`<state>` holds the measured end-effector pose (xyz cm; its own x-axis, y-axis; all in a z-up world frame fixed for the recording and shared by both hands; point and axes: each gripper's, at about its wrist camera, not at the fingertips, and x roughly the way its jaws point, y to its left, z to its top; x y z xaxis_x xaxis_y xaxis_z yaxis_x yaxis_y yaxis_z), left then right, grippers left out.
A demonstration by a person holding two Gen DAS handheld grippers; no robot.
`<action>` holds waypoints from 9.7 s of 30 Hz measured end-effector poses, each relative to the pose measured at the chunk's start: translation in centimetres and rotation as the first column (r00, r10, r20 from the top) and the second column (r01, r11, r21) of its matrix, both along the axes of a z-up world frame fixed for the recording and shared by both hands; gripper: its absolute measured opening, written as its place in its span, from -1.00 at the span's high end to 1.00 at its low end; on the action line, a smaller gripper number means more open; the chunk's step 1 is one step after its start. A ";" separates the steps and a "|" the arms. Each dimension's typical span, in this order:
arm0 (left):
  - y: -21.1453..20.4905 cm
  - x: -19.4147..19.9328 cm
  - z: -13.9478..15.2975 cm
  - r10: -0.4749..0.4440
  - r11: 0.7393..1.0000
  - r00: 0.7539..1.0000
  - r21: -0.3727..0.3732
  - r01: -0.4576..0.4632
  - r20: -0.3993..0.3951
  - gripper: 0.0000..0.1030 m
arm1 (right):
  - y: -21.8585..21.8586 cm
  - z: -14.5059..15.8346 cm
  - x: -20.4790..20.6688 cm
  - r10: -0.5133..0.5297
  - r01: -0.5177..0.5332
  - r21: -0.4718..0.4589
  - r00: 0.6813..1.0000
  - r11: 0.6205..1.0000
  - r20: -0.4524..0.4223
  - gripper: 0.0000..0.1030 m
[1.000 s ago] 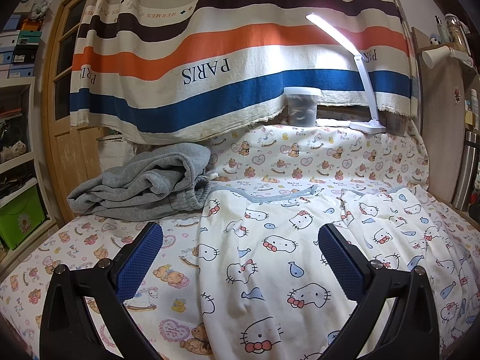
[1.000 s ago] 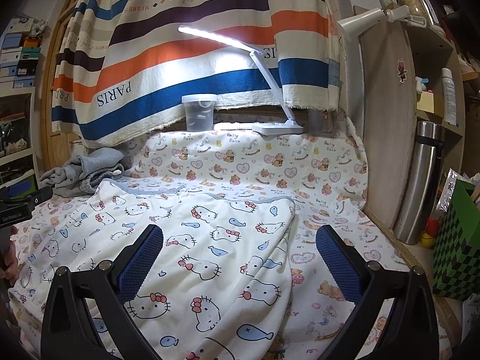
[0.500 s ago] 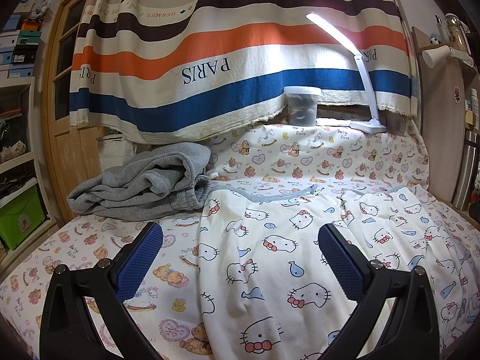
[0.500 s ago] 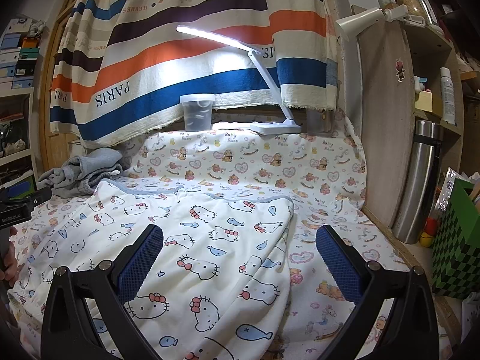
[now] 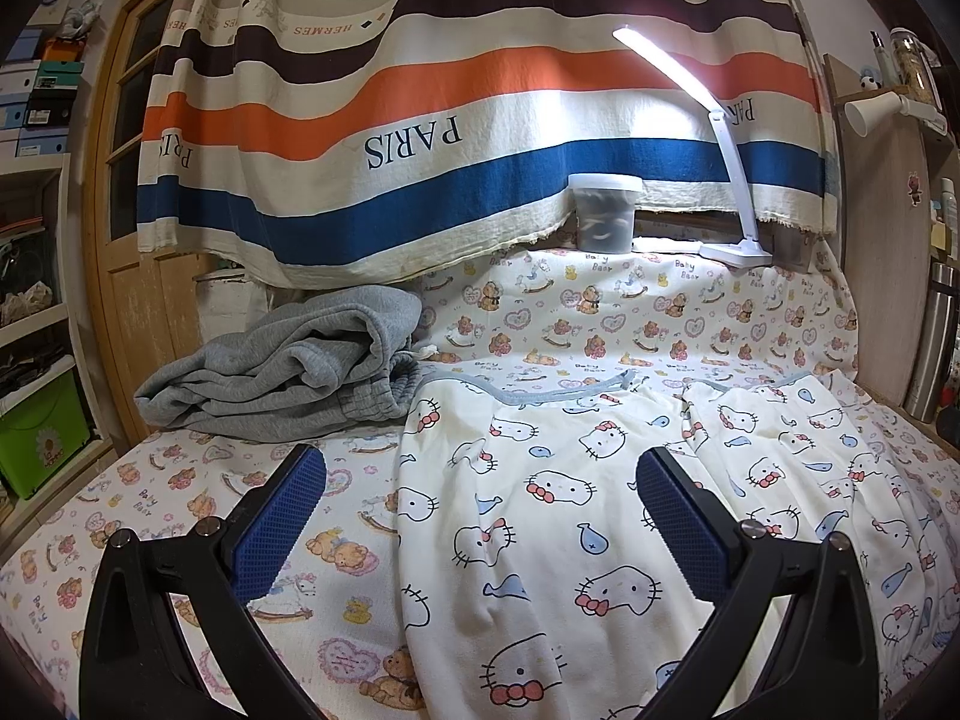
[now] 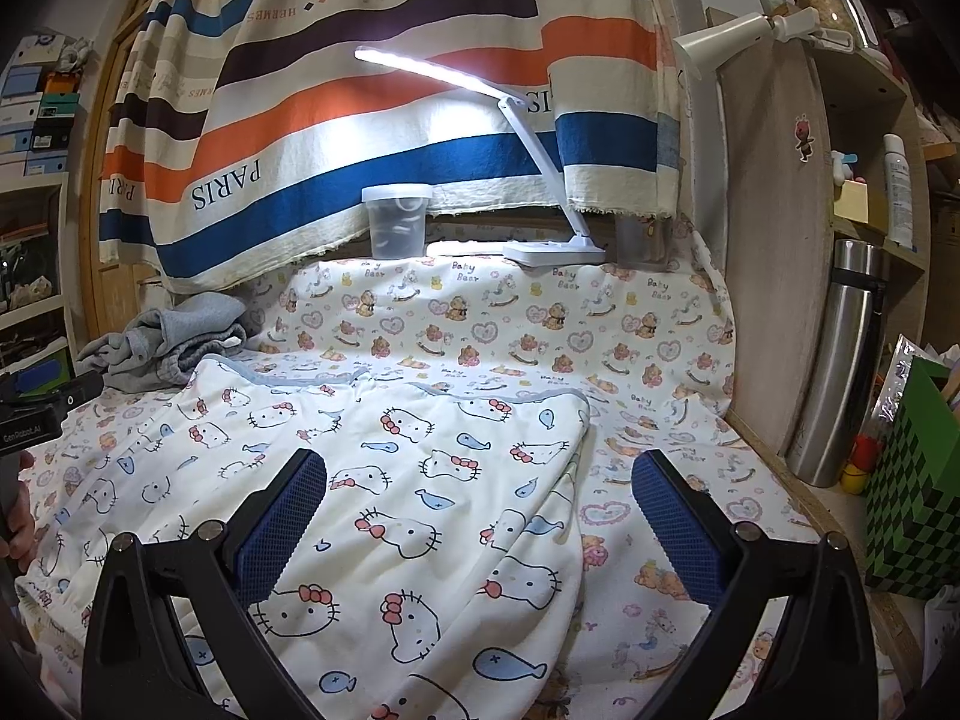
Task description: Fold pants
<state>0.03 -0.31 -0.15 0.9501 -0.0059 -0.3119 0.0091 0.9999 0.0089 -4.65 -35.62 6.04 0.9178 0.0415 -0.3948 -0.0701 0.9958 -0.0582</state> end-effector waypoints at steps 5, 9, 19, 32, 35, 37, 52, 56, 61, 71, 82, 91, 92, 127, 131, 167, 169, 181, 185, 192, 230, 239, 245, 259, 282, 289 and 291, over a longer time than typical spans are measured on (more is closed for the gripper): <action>0.0 0.0 0.0 -0.001 1.000 1.000 0.000 0.001 0.000 -1.00 | 0.0 0.0 0.0 0.000 0.000 -0.001 1.000 1.000 0.000 -0.99; 0.0 0.0 0.0 0.000 1.000 1.000 0.000 0.000 0.000 -1.00 | 0.0 0.0 0.0 0.000 0.000 -0.002 1.000 1.000 0.000 -0.99; 0.0 0.0 0.0 0.000 1.000 1.000 0.000 0.000 0.000 -1.00 | 0.0 0.0 0.0 0.000 0.000 -0.005 1.000 1.000 0.000 -0.99; 0.0 0.0 0.0 0.000 1.000 1.000 -0.001 0.000 0.000 -1.00 | 0.0 0.0 0.0 0.000 0.000 -0.009 1.000 1.000 0.000 -0.99; 0.0 0.0 0.0 0.000 1.000 1.000 0.000 0.000 0.000 -1.00 | 0.0 0.0 0.0 0.000 0.000 -0.010 1.000 1.000 0.000 -0.99; 0.0 0.0 0.0 -0.001 1.000 1.000 0.000 0.001 -0.001 -1.00 | 0.0 0.0 0.1 0.000 0.000 -0.010 1.000 1.000 0.000 -0.99; -1.2 -0.6 0.3 -0.070 0.997 0.997 0.028 0.069 0.021 -1.00 | 0.1 -0.4 -0.3 -0.010 0.010 -0.010 1.000 1.000 0.013 -0.99; -0.8 -2.1 1.0 -0.054 0.998 0.995 0.019 0.053 0.082 -1.00 | 0.3 0.0 -0.7 -0.033 0.034 -0.032 0.999 0.999 0.027 -0.99; -0.7 -4.2 2.1 -0.027 0.999 0.994 0.039 0.023 0.107 -1.00 | 1.1 1.2 -2.6 -0.081 0.087 -0.066 0.993 0.994 0.090 -0.99; 1.7 -5.4 0.5 0.021 0.997 0.997 -0.069 -0.026 -0.070 -1.00 | 3.8 2.0 -7.1 -0.089 0.099 -0.074 0.987 0.992 0.135 -0.99; 2.2 -6.3 -2.2 0.027 0.993 0.983 -0.111 -0.048 -0.181 -0.62 | 5.4 -0.8 -5.8 -0.129 0.128 -0.031 0.991 0.991 -0.026 -0.99; 1.3 -5.3 -3.7 -0.029 0.993 0.970 -0.122 0.000 -0.241 -0.63 | 5.3 -1.2 -5.7 -0.095 0.096 0.010 0.992 0.995 -0.078 -0.84; 1.3 -5.2 -3.8 -0.041 0.992 0.968 -0.129 0.009 -0.247 -0.63 | 5.4 -1.3 -5.7 -0.091 0.092 0.015 0.992 0.996 -0.088 -0.74; 3.9 -4.7 -6.1 -0.142 0.943 0.919 -0.333 0.012 -0.368 0.49 | 13.3 -0.1 -1.6 0.236 -0.241 0.014 0.939 0.971 -0.249 0.05; 4.3 -4.8 -6.2 -0.130 0.944 0.923 -0.329 0.003 -0.363 -0.06 | 14.1 1.9 1.9 0.304 -0.307 0.048 0.886 0.950 -0.351 0.05; 8.6 -4.8 -6.3 -0.067 0.924 0.939 -0.376 -0.069 -0.337 -0.24 | 40.9 -10.6 29.8 0.005 -0.240 -0.210 0.668 0.948 -0.744 0.05; 8.6 -5.0 -6.2 -0.065 0.925 0.941 -0.373 -0.068 -0.333 -0.24 | 40.6 -10.6 29.7 0.018 -0.242 -0.190 0.660 0.951 -0.751 0.05; 8.6 -5.3 -5.9 -0.047 0.927 0.945 -0.367 -0.079 -0.324 -0.24 | 41.2 -8.9 26.6 0.135 -0.329 -0.152 0.704 0.932 -0.697 0.10; 8.8 -5.6 -5.7 -0.036 0.927 0.947 -0.365 -0.087 -0.318 -0.25 | 41.6 -10.5 27.5 0.103 -0.309 -0.147 0.666 0.940 -0.739 0.25; 9.3 -5.6 -5.8 -0.024 0.925 0.946 -0.366 -0.101 -0.323 -0.31 | 41.0 -12.0 28.7 0.092 -0.265 -0.122 0.671 0.957 -0.736 0.49; 1.1 -6.3 -4.8 -0.257 0.877 0.896 -0.477 0.058 -0.362 -0.07 | 24.4 7.4 20.3 0.176 -0.214 -0.060 0.907 0.975 -0.383 0.96; -2.9 -7.6 -3.1 -0.298 0.907 0.894 -0.390 0.156 -0.335 0.97 | 19.0 9.6 19.5 0.140 -0.151 -0.003 0.924 0.989 -0.356 0.96; -6.9 -8.3 -0.9 -0.390 0.890 0.871 -0.362 0.275 -0.297 0.97 | 14.9 11.0 18.7 0.068 -0.080 -0.024 0.945 0.996 -0.321 0.96; -18.9 -7.3 -1.7 -0.562 0.812 0.760 -0.393 0.432 -0.326 0.97 | 0.5 7.6 19.5 -0.186 0.175 -0.064 0.914 0.983 -0.362 0.96; -23.6 -8.3 -4.0 -0.569 0.821 0.715 -0.327 0.467 -0.407 0.97 | -8.4 -5.1 21.0 -0.193 0.246 0.016 0.798 0.969 -0.570 0.09; -24.0 -8.1 -4.5 -0.560 0.828 0.718 -0.321 0.461 -0.413 0.97 | -9.3 -7.7 22.4 -0.099 0.220 0.112 0.763 0.969 -0.639 0.90; -24.0 -7.9 -4.6 -0.560 0.827 0.717 -0.326 0.457 -0.416 0.97 | -8.9 -7.9 22.7 -0.119 0.207 0.068 0.769 0.976 -0.628 0.97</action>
<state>-7.87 -24.32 -4.73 0.5142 -0.5503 -0.6579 0.4686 0.8227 -0.3219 18.02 -44.48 -1.84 0.4756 0.0033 -0.8797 0.1168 0.9909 0.0669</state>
